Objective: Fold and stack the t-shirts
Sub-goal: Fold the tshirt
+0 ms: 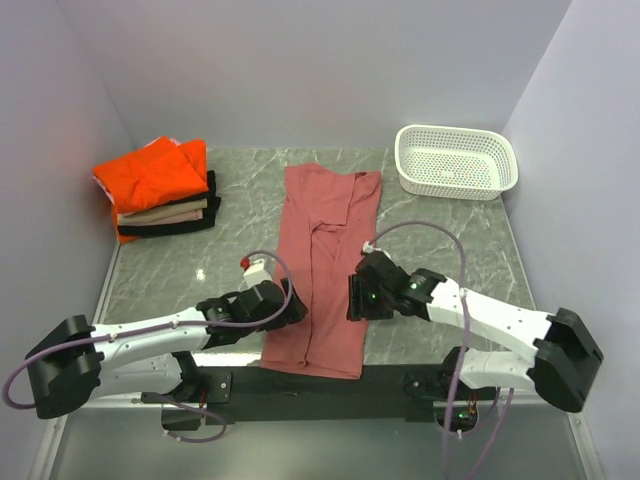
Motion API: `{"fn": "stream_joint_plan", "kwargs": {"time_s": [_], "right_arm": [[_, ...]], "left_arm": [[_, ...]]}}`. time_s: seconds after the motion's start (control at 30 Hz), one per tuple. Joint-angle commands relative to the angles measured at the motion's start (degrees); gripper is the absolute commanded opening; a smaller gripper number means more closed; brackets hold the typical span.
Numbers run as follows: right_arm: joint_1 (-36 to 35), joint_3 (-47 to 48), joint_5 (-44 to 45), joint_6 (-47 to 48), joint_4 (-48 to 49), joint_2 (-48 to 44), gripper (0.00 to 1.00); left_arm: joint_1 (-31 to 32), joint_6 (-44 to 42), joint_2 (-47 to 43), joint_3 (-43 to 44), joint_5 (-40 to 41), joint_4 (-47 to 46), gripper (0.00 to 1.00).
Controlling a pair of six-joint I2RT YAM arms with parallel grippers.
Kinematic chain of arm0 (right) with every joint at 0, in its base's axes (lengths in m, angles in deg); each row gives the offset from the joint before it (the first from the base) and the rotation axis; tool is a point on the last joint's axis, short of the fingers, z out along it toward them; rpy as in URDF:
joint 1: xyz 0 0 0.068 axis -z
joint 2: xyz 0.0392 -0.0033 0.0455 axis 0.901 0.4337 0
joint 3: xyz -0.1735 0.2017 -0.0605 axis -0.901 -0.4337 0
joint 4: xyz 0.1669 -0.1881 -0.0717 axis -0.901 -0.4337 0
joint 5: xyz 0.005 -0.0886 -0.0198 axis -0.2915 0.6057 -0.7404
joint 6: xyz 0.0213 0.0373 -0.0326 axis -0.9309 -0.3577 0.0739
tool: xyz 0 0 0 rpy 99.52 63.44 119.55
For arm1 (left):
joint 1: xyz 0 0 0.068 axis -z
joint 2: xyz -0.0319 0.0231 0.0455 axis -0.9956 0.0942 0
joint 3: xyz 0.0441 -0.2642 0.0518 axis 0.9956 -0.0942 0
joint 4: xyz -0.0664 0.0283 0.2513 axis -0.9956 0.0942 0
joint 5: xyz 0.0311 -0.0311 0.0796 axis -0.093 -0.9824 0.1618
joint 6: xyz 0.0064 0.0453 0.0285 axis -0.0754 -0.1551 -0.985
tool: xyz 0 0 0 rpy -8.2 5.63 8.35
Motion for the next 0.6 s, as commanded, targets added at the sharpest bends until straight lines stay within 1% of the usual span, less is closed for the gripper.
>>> {"fn": "stream_joint_plan", "kwargs": {"time_s": [0.0,0.13,0.27,0.33,0.53,0.57], "right_arm": [[-3.9,-3.1,0.7,-8.8,-1.9,-5.4,0.59],[-8.9,-5.5,0.7,-14.1,-3.1,-7.5,0.59],[-14.0,-6.2,0.4,-19.2,-2.7,-7.0,0.59],[-16.2,-6.7,0.4,-20.6,-2.5,-6.2,0.59],[-20.0,-7.0,0.0,-24.5,-2.5,-4.8,0.59],[-20.5,-7.0,-0.1,-25.3,-2.6,-4.8,0.59]], "left_arm": [[0.6,4.4,-2.1,-0.2,3.8,8.9,0.84],[2.9,8.3,-1.6,0.0,4.1,16.3,0.84],[8.9,14.1,-2.0,2.3,6.6,25.2,0.84],[10.2,15.6,-2.9,2.7,7.0,28.8,0.84],[12.8,19.9,-5.6,1.0,5.5,31.6,0.83],[14.1,21.4,-5.9,1.4,5.8,33.2,0.83]]}}
